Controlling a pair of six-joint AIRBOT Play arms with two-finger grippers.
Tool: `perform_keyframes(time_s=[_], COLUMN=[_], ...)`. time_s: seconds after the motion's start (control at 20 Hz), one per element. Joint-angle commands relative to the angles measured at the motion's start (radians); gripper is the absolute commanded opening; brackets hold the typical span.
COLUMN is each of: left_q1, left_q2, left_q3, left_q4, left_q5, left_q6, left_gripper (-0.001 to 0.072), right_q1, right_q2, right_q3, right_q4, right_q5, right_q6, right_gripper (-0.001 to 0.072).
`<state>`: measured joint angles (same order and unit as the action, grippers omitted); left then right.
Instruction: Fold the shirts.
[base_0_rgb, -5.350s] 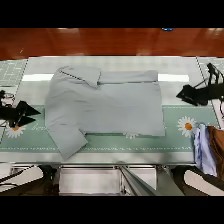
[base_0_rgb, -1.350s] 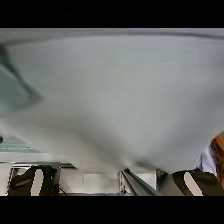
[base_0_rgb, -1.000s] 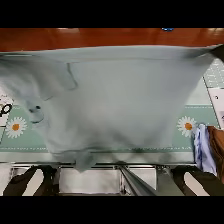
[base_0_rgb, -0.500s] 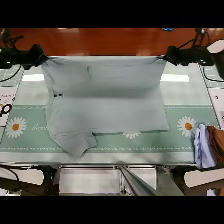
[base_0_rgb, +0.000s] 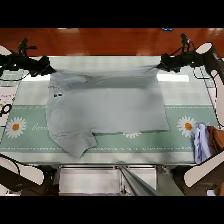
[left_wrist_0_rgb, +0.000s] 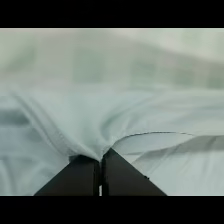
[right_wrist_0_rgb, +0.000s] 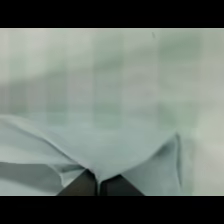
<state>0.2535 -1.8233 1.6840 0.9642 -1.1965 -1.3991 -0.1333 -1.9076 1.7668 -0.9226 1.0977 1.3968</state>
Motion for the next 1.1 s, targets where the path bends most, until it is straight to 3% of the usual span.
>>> perform_keyframes(time_s=[0.0, 0.25, 0.7, 0.75, 0.8, 0.85, 1.05], left_q1=[0.014, 0.018, 0.032, 0.033, 0.034, 0.038, 0.076], left_q2=[0.020, 0.042, 0.041, 0.041, 0.042, 0.047, 0.171], left_q3=[-0.059, -0.212, -0.216, -0.216, -0.216, -0.216, -0.260], left_q4=[0.099, 0.099, 0.099, 0.099, 0.103, 0.107, 0.118], left_q5=[-0.199, -0.214, -0.269, -0.287, -0.314, -0.348, -0.336], left_q6=[0.058, 0.080, 0.082, 0.078, 0.073, 0.072, 0.051], left_gripper=[0.0017, 0.0017, 0.0018, 0.0021, 0.0160, 0.0510, 0.0506], right_q1=[-0.008, -0.006, -0.006, -0.006, -0.006, -0.011, -0.073], right_q2=[-0.009, -0.014, -0.104, -0.107, -0.103, -0.095, 0.040], right_q3=[0.007, 0.007, 0.007, 0.007, 0.008, 0.008, -0.021], right_q4=[-0.147, -0.170, -0.173, -0.176, -0.180, -0.187, -0.365], right_q5=[0.190, 0.235, 0.351, 0.352, 0.363, 0.387, 0.414], right_q6=[0.033, 0.033, 0.071, 0.101, 0.114, 0.107, 0.172], right_gripper=[0.0022, 0.0022, 0.0025, 0.0105, 0.0362, 0.0415, 0.0417])
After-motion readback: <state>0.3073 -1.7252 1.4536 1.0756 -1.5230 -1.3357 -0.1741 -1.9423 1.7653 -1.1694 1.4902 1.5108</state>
